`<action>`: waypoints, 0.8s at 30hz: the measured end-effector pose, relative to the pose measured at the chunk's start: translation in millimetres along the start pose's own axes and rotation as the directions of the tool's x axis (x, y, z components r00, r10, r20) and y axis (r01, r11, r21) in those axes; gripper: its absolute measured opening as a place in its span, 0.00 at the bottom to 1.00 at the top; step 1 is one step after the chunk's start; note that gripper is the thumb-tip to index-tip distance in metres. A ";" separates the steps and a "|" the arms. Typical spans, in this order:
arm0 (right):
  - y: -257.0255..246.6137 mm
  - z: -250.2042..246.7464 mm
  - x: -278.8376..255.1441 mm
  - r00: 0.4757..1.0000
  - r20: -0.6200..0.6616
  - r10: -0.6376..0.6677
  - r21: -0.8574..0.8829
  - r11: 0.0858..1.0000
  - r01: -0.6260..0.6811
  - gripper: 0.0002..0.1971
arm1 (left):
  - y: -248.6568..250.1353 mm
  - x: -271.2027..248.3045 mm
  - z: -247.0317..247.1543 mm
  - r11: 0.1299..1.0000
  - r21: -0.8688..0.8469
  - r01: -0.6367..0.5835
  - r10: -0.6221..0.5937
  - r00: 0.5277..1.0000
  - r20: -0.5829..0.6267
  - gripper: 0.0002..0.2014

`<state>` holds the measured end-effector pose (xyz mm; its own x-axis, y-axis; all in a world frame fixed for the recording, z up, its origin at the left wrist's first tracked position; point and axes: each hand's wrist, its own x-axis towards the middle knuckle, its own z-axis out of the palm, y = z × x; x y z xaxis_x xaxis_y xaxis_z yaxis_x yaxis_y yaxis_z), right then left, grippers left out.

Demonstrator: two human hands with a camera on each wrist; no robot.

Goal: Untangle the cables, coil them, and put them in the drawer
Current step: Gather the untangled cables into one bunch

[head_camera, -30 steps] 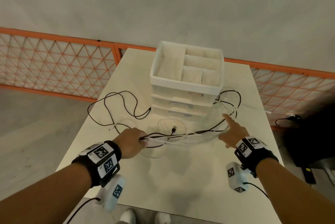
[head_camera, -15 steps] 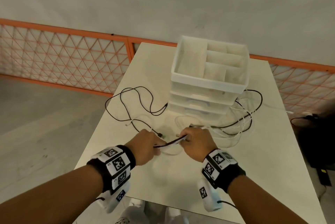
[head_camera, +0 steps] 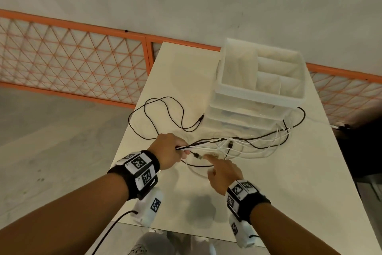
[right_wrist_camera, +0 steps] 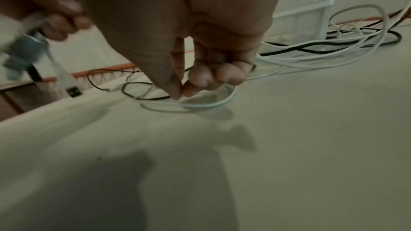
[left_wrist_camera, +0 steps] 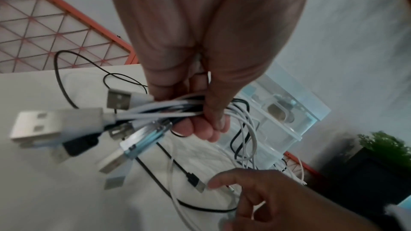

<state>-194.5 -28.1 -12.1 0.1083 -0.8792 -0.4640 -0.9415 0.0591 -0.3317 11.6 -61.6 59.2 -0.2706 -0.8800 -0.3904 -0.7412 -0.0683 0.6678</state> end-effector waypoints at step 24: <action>21.3 -182.3 -53.5 0.770 -0.621 0.146 0.726 0.478 0.494 0.12 | 41.4 18.9 -32.5 0.910 -0.404 0.087 -0.103 0.995 -0.016 0.11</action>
<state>-278.5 -66.0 155.4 -0.2519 -0.9622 0.1038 -0.1649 -0.0630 -0.9843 -4.2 -96.3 100.1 -0.1830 -0.8759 -0.4463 -0.4500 -0.3290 0.8302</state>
